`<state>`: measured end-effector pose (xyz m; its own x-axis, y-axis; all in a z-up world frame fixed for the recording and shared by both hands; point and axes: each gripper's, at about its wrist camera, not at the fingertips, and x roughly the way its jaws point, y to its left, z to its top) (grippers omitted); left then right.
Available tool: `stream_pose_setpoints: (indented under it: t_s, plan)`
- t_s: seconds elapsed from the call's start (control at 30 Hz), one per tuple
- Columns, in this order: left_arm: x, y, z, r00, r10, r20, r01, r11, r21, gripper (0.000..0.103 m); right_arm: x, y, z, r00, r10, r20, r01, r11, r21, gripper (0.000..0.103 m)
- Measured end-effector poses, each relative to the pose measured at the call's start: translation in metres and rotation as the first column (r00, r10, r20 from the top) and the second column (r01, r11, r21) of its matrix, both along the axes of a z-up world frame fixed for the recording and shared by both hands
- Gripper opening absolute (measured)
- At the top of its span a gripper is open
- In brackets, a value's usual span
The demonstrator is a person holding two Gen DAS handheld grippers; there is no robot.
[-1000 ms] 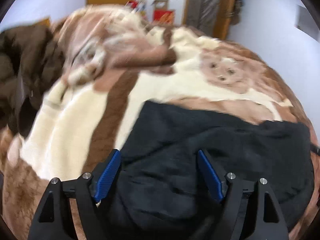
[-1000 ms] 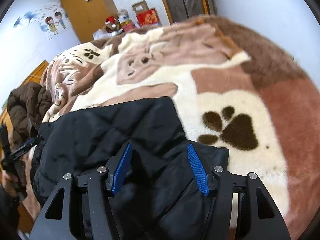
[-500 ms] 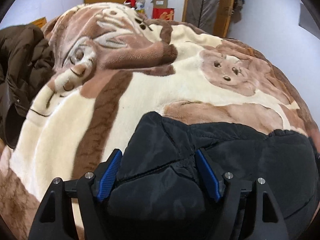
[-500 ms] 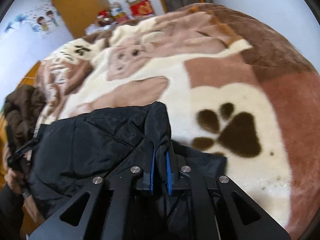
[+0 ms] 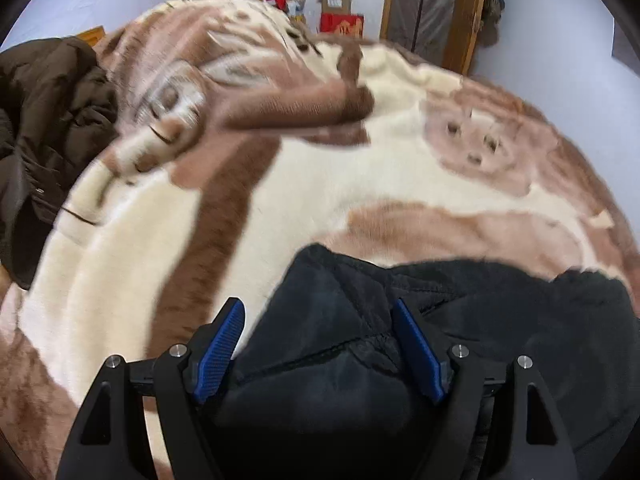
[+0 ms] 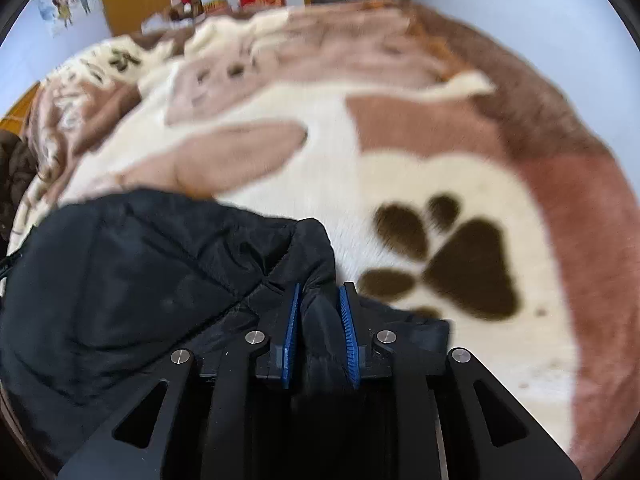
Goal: Fold large clothes
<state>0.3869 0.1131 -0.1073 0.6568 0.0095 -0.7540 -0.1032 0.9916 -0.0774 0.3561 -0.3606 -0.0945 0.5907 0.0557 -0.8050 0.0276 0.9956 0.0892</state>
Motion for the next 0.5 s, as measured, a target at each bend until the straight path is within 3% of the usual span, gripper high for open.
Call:
stream_pose_setpoints:
  t_s: [0.13,0.23,0.37,0.5]
  plan:
    - [-0.019,0.023,0.043,0.995,0.052,0.089,-0.052,0.999,0.0,0.079,-0.027,0.004,0.053,0.99,-0.008,0.139,0.007,1.0,0.007,0.026]
    - [-0.036,0.019,0.066,0.987,0.035,0.155,-0.027,0.998,-0.05,0.079,-0.041,0.03,0.069,0.983,0.045,0.177,-0.051,0.998,0.029,0.026]
    - [-0.042,-0.037,0.05,0.977,-0.15,0.152,0.152,0.988,0.0,0.079,-0.031,0.074,0.038,0.984,0.147,0.103,-0.149,0.989,0.009,0.026]
    - [-0.016,-0.073,-0.007,0.978,-0.207,0.014,0.207,0.978,0.03,0.081,0.001,0.074,-0.011,0.995,0.093,0.022,-0.092,0.995,-0.036,0.026]
